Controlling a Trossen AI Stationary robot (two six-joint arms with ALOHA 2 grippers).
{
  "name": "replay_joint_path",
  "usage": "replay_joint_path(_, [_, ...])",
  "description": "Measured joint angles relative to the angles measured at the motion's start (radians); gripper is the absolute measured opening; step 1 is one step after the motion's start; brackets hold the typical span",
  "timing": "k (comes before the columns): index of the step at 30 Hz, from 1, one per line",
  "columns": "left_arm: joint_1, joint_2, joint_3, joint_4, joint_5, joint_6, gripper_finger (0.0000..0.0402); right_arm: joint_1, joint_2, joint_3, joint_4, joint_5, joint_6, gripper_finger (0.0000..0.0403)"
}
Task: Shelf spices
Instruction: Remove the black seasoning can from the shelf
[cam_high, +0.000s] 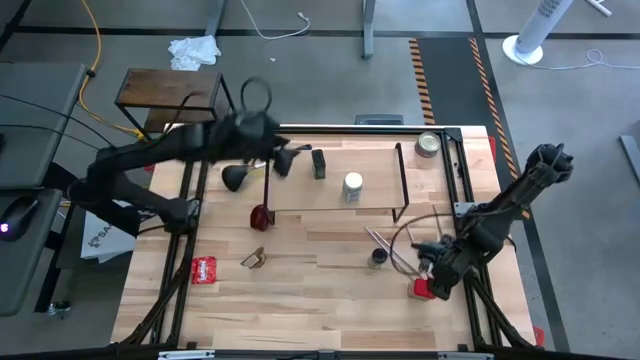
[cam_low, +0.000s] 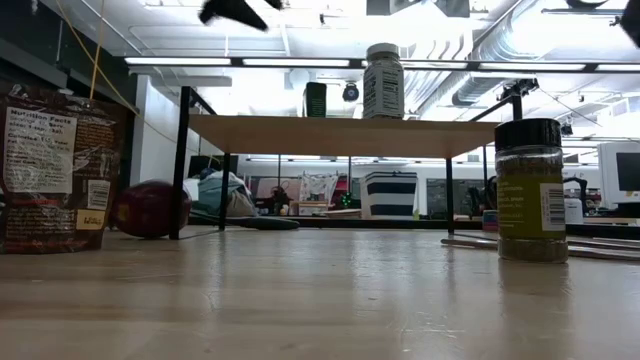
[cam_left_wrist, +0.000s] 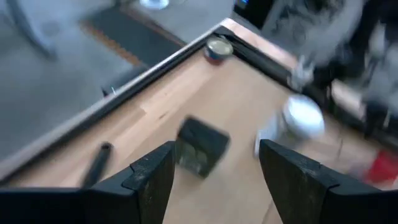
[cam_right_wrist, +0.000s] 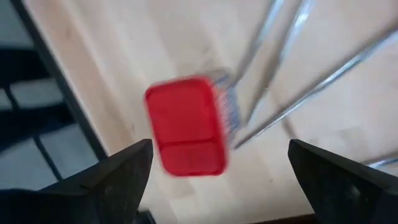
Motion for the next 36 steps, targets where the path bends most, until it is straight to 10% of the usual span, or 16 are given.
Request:
replay_joint_path(6, [0.084, 0.165, 0.106, 0.003, 0.223, -0.266, 0.023, -0.022, -0.073, 0.0, -0.058, 0.147, 0.12, 0.0371])
replay_joint_path(16, [-0.009, 0.3, 0.111, -0.001, -0.072, -0.587, 0.0229, -0.031, -0.085, 0.001, -0.059, 0.229, 0.161, 0.0371])
replay_joint_path(36, [-0.018, 0.394, 0.111, 0.038, -0.106, -0.715, 0.0204, -0.031, -0.085, 0.001, -0.052, 0.284, 0.109, 0.0371])
